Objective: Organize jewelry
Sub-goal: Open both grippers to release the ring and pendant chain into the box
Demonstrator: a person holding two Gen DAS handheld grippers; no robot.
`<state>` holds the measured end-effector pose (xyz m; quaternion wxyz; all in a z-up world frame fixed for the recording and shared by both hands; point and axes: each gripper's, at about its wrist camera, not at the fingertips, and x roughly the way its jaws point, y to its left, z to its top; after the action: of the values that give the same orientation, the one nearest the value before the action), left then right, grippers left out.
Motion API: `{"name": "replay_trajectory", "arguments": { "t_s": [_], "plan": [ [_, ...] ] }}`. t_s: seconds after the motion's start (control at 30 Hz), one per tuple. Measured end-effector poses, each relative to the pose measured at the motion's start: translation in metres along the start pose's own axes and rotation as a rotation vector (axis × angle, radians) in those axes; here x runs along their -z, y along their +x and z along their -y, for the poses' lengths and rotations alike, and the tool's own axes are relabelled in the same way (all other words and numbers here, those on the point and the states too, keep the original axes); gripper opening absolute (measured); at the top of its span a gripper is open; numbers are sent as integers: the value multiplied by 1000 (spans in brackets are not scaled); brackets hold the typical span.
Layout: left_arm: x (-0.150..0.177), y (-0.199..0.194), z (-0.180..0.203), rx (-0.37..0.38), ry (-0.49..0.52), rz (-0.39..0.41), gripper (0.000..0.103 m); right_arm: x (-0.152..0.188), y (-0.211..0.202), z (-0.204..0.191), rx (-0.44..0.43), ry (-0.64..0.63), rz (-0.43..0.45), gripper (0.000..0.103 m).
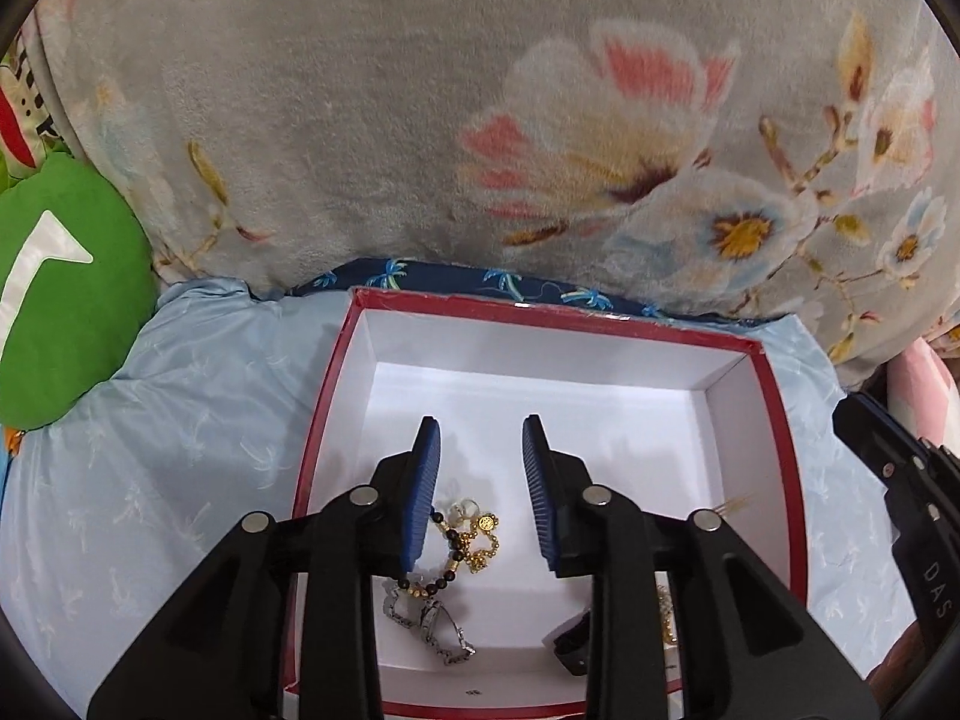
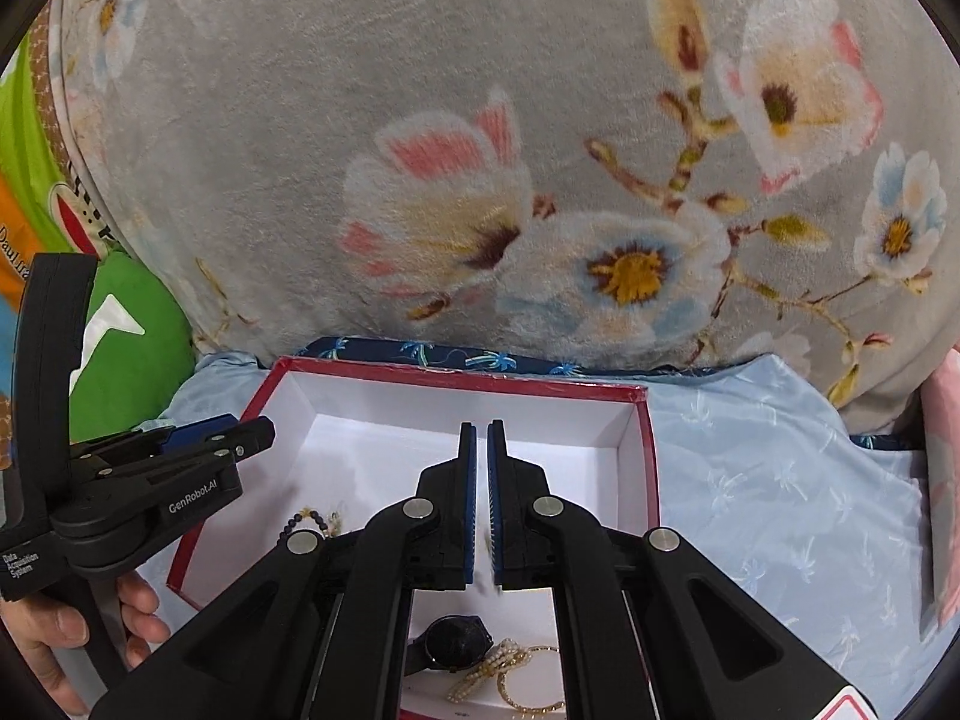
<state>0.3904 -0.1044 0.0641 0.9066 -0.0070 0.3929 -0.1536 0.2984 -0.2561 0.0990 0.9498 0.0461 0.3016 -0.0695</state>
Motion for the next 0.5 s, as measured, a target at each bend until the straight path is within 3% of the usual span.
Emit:
{"name": "replay_trajectory", "arguments": {
  "t_s": [0.07,0.1,0.27,0.5],
  "plan": [
    [1,3,-2,-3,-11,-1,57,1,2,2,0,5,4,5],
    [2,2,-4,-12,-23,9,61,2,2,2,3,6,7,7],
    [3,-7,-13,-19,-53,32,68,6,-2,2,4,11,18,17],
    [13,-27,-17,-58,-32,56,68,14,-21,-4,1,2,41,18]
  ]
}}
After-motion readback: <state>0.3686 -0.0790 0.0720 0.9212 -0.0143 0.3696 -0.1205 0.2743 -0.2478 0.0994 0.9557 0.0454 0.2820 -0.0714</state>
